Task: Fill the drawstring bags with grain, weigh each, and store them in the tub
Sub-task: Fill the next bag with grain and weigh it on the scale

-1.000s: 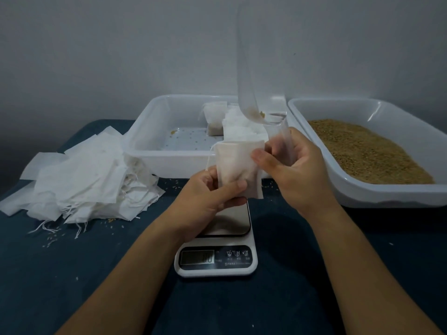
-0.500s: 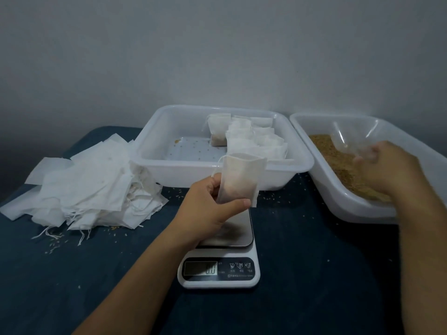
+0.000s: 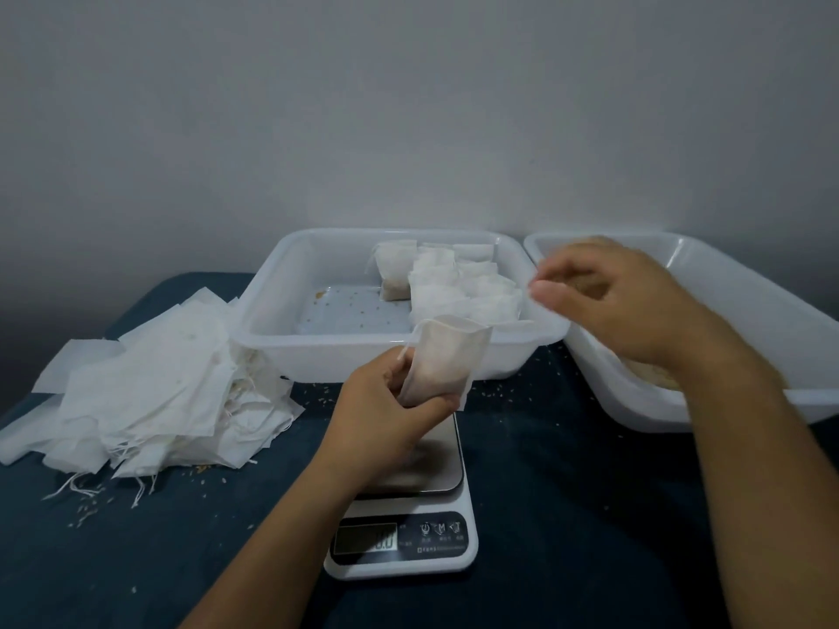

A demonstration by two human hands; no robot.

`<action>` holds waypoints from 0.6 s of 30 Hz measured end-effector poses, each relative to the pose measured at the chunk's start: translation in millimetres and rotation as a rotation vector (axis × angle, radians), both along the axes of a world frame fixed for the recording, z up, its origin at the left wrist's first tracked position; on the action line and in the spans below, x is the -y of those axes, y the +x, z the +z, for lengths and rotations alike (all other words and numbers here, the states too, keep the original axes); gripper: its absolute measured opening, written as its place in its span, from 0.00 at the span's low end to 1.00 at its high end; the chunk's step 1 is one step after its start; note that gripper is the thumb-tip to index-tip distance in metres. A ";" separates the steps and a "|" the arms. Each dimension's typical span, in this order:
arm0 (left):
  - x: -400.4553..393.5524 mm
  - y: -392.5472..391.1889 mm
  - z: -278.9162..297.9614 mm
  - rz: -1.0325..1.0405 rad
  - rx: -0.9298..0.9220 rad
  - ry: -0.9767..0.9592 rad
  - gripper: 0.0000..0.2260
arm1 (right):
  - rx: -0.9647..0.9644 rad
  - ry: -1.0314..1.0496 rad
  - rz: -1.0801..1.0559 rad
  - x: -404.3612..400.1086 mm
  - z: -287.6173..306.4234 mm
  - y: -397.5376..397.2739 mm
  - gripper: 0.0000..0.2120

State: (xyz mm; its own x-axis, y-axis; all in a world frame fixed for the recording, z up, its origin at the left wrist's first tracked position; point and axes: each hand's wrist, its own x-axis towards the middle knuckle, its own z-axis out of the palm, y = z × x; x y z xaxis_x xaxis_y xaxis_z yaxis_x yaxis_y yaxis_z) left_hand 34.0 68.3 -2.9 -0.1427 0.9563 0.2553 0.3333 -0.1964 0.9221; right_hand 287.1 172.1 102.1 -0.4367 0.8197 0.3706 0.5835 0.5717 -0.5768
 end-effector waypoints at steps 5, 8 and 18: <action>-9.2 11.2 11.6 -0.021 -0.030 -0.029 0.13 | 0.107 -0.167 0.340 10.3 8.5 -33.5 0.10; -17.5 13.9 24.4 -0.040 -0.051 -0.050 0.12 | 0.071 -0.206 0.317 -1.2 2.0 -33.7 0.04; -84.1 51.4 75.0 -0.118 0.178 -0.010 0.08 | -0.448 -0.304 0.090 -36.7 -4.4 17.7 0.07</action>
State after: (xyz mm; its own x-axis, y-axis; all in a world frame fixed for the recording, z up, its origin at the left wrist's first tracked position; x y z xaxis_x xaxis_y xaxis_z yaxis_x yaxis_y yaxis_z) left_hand 85.4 152.4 72.0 -0.0711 0.9714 0.2266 0.1403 -0.2152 0.9664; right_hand 304.8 208.9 97.7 -0.3641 0.8855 0.2887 0.1991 0.3768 -0.9047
